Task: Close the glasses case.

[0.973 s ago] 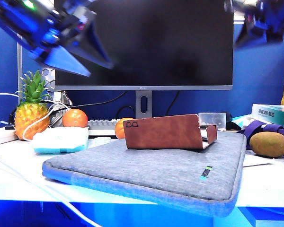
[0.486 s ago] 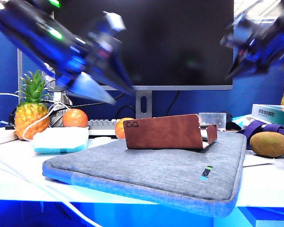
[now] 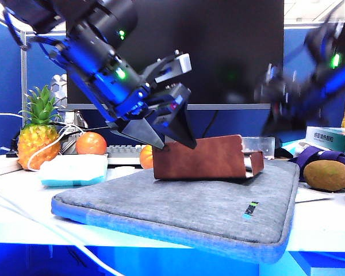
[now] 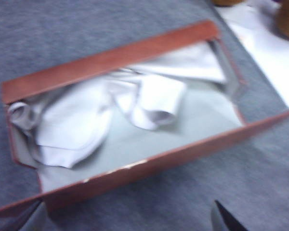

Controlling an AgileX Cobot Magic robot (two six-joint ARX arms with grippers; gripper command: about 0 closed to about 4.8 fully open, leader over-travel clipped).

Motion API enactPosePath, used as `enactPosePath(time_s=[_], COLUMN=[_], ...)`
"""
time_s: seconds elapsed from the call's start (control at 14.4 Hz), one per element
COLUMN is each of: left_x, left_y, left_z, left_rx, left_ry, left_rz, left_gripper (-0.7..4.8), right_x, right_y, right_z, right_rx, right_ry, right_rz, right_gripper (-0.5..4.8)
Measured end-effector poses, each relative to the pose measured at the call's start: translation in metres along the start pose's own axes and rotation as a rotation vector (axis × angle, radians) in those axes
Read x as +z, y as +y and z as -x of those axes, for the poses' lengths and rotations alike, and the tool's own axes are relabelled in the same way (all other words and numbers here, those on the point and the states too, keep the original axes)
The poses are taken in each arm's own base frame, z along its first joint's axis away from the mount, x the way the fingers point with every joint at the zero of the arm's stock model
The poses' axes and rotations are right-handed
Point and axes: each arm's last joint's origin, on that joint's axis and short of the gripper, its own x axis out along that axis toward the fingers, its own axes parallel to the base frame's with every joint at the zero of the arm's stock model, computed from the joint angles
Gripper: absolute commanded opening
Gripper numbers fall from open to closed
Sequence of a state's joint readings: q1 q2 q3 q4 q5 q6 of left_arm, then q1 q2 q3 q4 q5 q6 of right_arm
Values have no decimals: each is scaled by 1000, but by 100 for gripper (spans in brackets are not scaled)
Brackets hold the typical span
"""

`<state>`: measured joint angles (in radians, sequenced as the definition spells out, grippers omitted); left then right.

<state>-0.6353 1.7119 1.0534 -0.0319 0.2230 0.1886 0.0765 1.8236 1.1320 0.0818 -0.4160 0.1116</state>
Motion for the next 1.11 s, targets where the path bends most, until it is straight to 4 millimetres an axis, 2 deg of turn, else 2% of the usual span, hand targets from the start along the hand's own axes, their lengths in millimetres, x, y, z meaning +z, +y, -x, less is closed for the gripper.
enactPosePath(time_s=[0.14, 0.35, 0.49, 0.76, 0.9, 0.97, 1.11], left_x=[1, 5, 9, 8, 8, 10, 35], left_y=[1, 2, 3, 5, 5, 6, 10], left_z=[0, 0, 0, -6, -6, -5, 2], left_rx=[23, 33, 40, 49, 49, 50, 106], left_ry=[4, -27, -57, -69, -68, -55, -51], left_rz=[-16, -27, -34, -35, -34, -41, -107], left_gripper=[452, 452, 452, 452, 452, 452, 452], right_x=[-13, -17, -18, -30, -30, -30, -31], right_y=[-5, -3, 3, 32, 35, 34, 34], right_z=[-10, -12, -13, -22, -23, -23, -23], right_rx=[20, 96, 153, 244, 249, 248, 238], right_ry=[68, 107, 120, 236, 236, 237, 236], right_rz=[-30, -76, -105, -124, -118, -118, -117], right_gripper=[-1, -1, -1, -1, -1, -1, -1])
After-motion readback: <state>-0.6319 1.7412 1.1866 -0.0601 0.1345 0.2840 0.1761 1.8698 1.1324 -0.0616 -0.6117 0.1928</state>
